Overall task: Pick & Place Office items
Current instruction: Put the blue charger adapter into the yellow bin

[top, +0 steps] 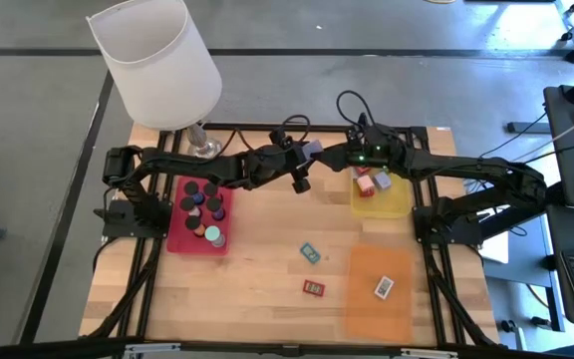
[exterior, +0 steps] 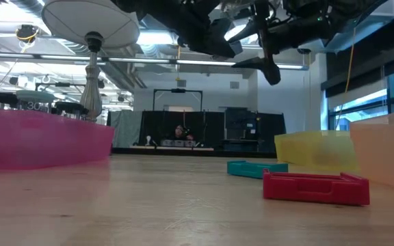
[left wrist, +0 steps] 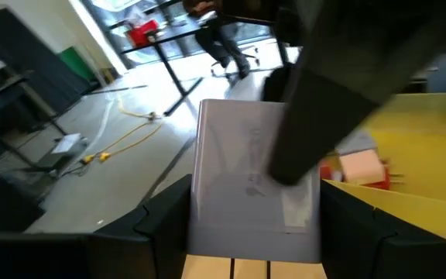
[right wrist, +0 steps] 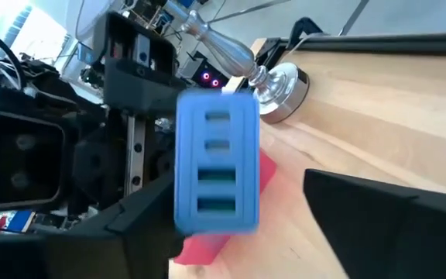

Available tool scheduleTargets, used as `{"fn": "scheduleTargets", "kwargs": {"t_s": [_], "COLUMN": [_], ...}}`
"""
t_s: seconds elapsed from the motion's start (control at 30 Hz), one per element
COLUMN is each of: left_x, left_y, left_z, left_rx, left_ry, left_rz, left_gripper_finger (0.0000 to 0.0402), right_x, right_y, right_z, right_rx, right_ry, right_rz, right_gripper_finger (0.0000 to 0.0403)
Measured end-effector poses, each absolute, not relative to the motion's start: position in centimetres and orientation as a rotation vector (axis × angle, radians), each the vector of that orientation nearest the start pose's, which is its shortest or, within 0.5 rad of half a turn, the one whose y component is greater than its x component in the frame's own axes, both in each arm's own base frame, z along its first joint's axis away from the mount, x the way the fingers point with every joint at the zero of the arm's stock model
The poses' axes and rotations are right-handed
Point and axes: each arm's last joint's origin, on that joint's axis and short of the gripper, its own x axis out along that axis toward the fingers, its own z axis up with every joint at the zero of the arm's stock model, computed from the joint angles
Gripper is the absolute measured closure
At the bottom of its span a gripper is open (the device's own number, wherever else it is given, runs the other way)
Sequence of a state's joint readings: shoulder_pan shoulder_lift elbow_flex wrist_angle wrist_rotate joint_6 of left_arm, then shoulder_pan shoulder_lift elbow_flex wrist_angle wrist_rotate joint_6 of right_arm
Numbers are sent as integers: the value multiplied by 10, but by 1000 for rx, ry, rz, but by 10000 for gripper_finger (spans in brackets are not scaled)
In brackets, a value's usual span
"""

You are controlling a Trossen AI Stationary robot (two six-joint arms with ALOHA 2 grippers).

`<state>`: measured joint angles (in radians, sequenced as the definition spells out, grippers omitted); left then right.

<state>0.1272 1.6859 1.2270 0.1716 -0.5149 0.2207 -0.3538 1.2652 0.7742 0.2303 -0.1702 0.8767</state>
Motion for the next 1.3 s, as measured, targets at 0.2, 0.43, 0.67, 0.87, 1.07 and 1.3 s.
{"fn": "scheduleTargets", "kwargs": {"t_s": [0.2,0.43,0.67,0.87,1.07,1.3], "left_x": [381,381,382,382,382,382], "left_y": [62,65,63,59,58,59], "left_z": [283,283,283,284,284,283], "left_rx": [264,275,256,225,80,-27], "left_ry": [364,373,360,339,303,274], "left_rz": [555,567,544,541,565,601], "left_gripper_finger": [187,185,164,141,133,134], "right_x": [263,263,263,257,226,176], "right_y": [-92,-92,-92,-102,-126,-118], "right_z": [269,269,269,268,262,244], "right_rx": [910,927,961,935,943,964], "right_ry": [149,140,140,173,324,711], "right_rz": [-284,-284,-276,-251,-297,-347], "right_gripper_finger": [200,279,282,282,282,282]}}
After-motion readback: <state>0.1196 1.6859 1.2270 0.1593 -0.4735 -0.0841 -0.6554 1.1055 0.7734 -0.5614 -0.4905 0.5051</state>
